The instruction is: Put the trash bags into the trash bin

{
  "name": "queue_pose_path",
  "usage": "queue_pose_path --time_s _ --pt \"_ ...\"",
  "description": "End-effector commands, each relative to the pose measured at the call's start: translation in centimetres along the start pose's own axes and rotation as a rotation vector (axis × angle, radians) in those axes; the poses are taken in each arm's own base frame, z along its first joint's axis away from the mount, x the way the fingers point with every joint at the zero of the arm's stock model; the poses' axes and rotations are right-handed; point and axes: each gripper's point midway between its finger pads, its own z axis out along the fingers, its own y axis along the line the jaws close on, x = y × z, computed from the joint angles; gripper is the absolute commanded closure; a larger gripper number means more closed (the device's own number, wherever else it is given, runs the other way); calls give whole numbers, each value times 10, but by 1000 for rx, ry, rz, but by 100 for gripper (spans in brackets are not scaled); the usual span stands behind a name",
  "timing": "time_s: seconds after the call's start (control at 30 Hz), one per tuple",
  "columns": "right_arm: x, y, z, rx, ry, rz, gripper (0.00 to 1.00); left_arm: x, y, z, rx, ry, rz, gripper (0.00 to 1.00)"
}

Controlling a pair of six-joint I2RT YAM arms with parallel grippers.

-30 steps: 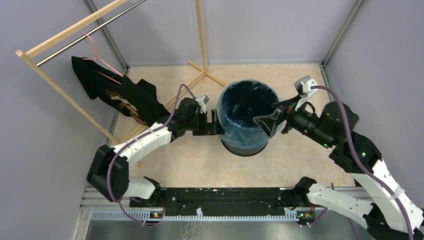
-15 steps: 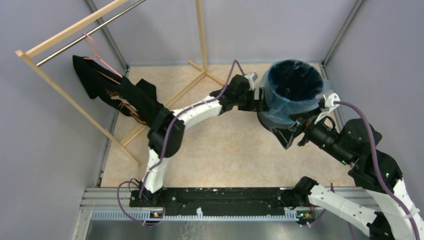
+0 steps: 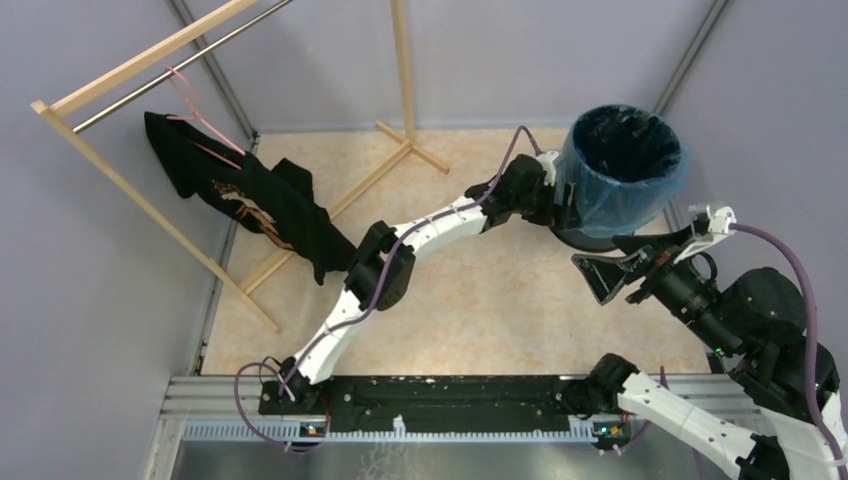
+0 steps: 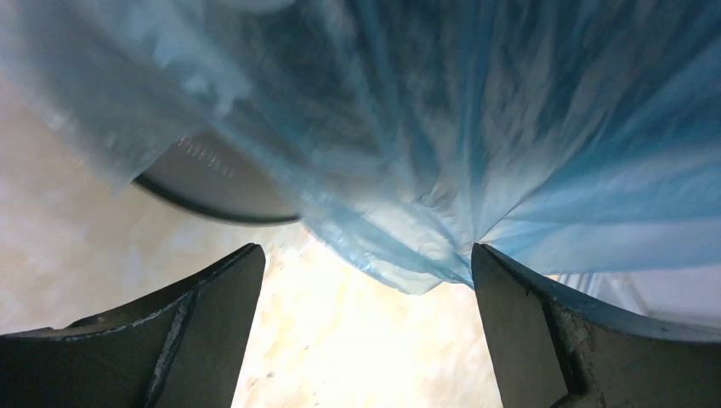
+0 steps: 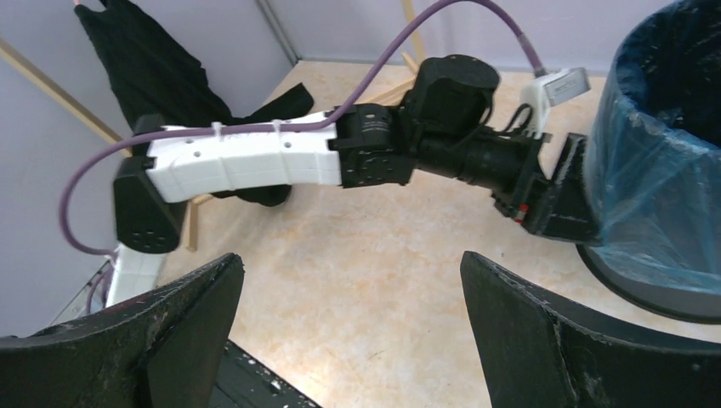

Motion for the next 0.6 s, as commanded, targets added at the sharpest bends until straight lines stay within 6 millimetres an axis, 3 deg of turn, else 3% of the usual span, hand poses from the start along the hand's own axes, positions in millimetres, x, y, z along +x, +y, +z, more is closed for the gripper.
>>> queue_pose_path --time_s 0.0,0.03,0.07,0.13,0.27,0.33,0.43,0.57 --pt "-3 -12 -1 70 -2 -15 1 -19 -22 -56 -13 -11 157 3" --pt "-3 -15 -1 84 2 -24 1 -14 -21 -74 -45 -8 180 2" --pt "-3 -18 -2 101 1 -30 1 -26 -33 -105 -64 -56 216 2" --pt "-8 -22 -5 120 -19 -34 1 -20 -36 -149 -100 -75 257 2" --pt "-35 -26 -18 135 -135 -42 1 -12 -58 -231 -104 -113 333 2" --pt "-49 -29 -24 152 -187 -51 1 -15 -70 -259 -93 -163 340 1" --pt "-60 -27 -20 160 -202 -71 1 -29 -90 -283 -66 -240 309 1" --pt "-68 -18 -18 136 -168 -72 1 -56 -131 -333 30 -408 372 1"
